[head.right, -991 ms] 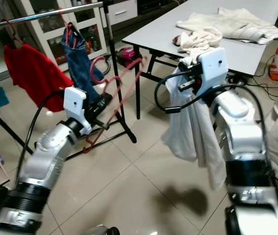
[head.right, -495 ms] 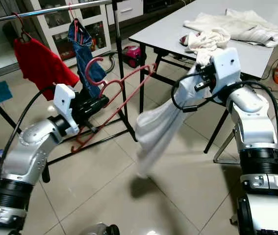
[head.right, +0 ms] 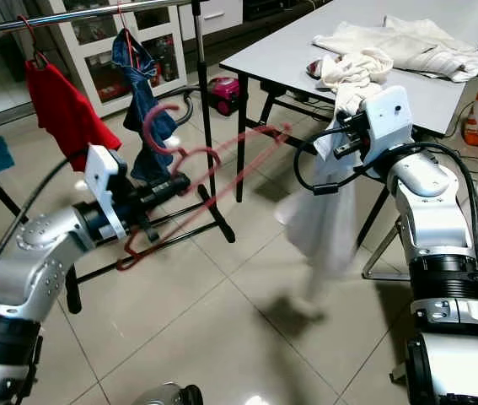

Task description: Hang hanger

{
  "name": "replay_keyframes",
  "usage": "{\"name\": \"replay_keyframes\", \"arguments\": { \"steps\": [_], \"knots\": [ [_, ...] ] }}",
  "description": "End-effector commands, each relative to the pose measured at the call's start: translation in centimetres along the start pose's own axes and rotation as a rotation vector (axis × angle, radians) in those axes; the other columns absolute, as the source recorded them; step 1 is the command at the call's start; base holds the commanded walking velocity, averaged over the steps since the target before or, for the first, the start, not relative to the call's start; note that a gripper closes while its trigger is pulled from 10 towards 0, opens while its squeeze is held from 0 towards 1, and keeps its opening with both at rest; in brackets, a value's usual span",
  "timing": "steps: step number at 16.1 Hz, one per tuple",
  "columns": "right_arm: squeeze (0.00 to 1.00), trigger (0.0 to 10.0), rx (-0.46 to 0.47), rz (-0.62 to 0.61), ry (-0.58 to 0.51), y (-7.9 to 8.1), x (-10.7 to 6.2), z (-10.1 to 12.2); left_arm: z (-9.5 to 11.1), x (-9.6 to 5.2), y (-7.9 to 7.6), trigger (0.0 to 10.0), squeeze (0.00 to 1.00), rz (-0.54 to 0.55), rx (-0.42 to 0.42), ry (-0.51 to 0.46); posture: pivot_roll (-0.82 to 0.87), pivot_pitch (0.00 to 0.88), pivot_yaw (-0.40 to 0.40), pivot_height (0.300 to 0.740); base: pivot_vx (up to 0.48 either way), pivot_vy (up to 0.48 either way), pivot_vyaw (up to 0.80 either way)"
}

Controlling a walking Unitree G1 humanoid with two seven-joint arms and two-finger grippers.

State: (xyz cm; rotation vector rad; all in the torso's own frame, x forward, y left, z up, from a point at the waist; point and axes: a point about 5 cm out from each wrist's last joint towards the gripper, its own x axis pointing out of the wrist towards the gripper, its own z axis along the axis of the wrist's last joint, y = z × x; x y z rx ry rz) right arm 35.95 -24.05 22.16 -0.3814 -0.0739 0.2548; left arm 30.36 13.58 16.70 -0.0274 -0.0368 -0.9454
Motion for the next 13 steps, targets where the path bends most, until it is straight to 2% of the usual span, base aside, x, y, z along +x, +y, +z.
{"name": "replay_keyframes", "arguments": {
  "steps": [1,8,13],
  "knots": [
    [0.00,10.0,-0.024,-0.004,-0.059,-0.3,0.5,1.7,0.3,0.1,-0.4,10.0,0.00,-0.034,0.002,-0.001,-0.09,0.000,0.051,0.740,0.000,0.000,0.00],
    [0.00,10.0,-0.027,-0.014,-0.105,-1.2,0.3,3.4,0.0,0.6,-1.9,10.0,0.00,-0.126,-0.026,0.000,-0.11,0.000,0.049,0.740,0.000,0.000,0.00],
    [0.00,10.0,0.013,0.035,-0.143,-0.5,0.2,4.6,-0.2,1.1,-2.3,10.0,0.00,-0.127,-0.025,-0.007,-0.11,0.000,0.044,0.740,0.000,0.000,0.00]
  ]
}}
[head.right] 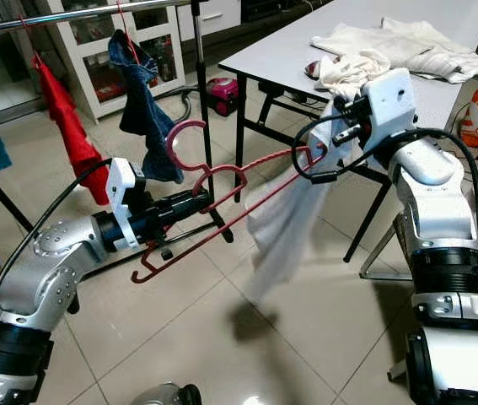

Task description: Hang hanger

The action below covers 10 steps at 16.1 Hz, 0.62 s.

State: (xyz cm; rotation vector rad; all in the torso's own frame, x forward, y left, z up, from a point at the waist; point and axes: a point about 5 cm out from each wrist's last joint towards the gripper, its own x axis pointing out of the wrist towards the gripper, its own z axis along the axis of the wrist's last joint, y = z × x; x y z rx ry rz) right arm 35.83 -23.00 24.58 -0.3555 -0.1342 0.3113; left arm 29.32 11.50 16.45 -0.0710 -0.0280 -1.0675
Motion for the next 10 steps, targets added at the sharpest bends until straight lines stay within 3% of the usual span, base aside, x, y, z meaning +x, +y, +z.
{"name": "replay_keyframes", "arguments": {
  "steps": [1,10],
  "knots": [
    [0.00,10.0,-0.007,0.007,-0.074,-0.4,0.0,2.1,0.0,0.1,-0.3,10.0,0.00,-0.006,0.020,0.008,-0.12,0.000,0.043,0.740,0.000,0.000,0.00],
    [0.00,10.0,-0.042,-0.064,0.000,-1.7,-0.8,0.1,0.3,-0.4,-1.1,10.0,0.00,-0.058,0.010,0.008,-0.11,0.000,0.042,0.740,0.000,0.000,0.00]
  ]
}}
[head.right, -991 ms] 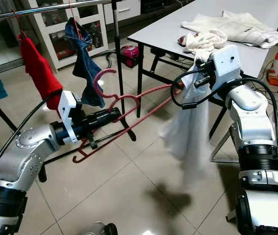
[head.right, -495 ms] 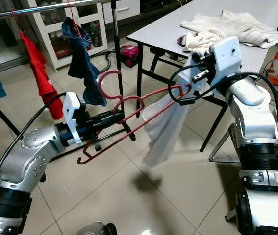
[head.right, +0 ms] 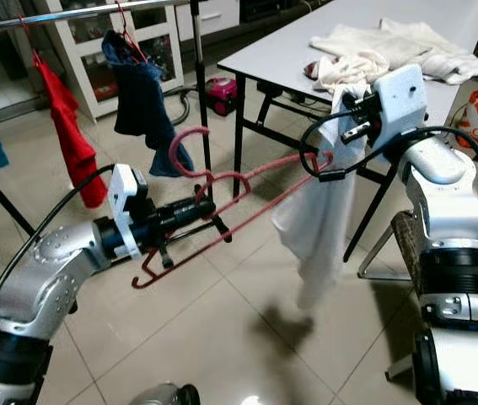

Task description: Hang hanger

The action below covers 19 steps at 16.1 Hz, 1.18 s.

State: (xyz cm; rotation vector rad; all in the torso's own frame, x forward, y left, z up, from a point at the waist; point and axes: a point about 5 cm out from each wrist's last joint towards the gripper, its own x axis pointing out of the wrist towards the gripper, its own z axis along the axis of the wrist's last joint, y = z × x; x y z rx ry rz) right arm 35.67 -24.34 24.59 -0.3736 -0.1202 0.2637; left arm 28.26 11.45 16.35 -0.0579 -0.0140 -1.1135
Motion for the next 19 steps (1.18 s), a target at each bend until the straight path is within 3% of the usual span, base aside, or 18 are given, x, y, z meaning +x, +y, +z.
{"name": "replay_keyframes", "arguments": {
  "steps": [1,12,19],
  "knots": [
    [0.00,10.0,-0.022,-0.025,-0.020,-0.7,-0.3,0.4,0.5,-0.2,-0.5,10.0,0.00,-0.039,0.007,-0.005,-0.11,0.000,0.043,0.740,0.000,0.000,0.00],
    [0.00,10.0,-0.041,-0.002,0.000,-1.1,-1.5,0.2,0.9,-0.3,-0.1,10.0,0.00,-0.019,0.002,-0.018,-0.12,0.000,0.043,0.740,0.000,0.000,0.00],
    [0.00,10.0,-0.032,-0.010,0.018,-1.2,-2.0,-0.4,1.4,-1.0,1.0,10.0,0.00,0.017,0.012,-0.020,-0.12,0.000,0.046,0.740,0.000,0.000,0.00]
  ]
}}
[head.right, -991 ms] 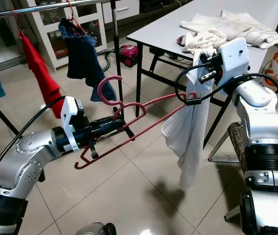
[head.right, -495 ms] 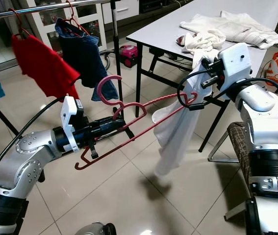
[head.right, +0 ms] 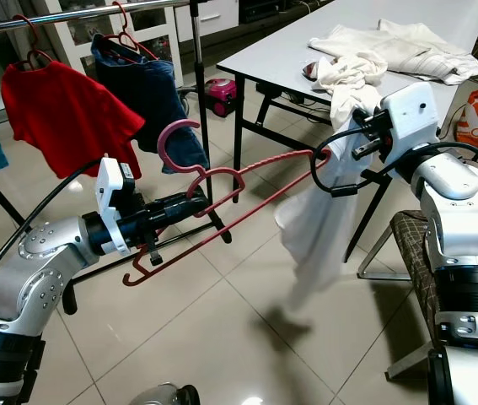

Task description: Hang hanger

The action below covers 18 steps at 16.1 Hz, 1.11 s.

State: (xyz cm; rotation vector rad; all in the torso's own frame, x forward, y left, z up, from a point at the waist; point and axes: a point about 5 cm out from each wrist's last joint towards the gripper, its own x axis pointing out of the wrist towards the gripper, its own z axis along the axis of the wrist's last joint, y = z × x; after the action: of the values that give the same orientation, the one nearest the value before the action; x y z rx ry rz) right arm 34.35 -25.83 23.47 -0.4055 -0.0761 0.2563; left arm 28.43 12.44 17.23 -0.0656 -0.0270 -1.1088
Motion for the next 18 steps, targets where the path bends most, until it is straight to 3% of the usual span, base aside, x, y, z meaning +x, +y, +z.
{"name": "replay_keyframes", "arguments": {
  "steps": [1,12,18],
  "knots": [
    [0.00,10.0,-0.004,-0.014,-0.029,-0.6,-0.3,0.9,0.4,-0.2,0.5,10.0,0.00,0.014,0.012,-0.003,-0.12,0.000,0.046,0.740,0.000,0.000,0.00],
    [0.00,10.0,-0.003,0.053,-0.071,1.0,-1.0,2.5,-1.3,0.7,0.2,10.0,0.00,-0.004,-0.005,0.039,-0.14,0.000,0.054,0.740,0.000,0.000,0.00],
    [0.00,10.0,0.007,0.001,-0.006,-0.3,-1.5,0.6,-0.7,-0.1,0.6,10.0,0.00,0.006,0.012,0.032,-0.14,0.000,0.050,0.740,0.000,0.000,0.00]
  ]
}}
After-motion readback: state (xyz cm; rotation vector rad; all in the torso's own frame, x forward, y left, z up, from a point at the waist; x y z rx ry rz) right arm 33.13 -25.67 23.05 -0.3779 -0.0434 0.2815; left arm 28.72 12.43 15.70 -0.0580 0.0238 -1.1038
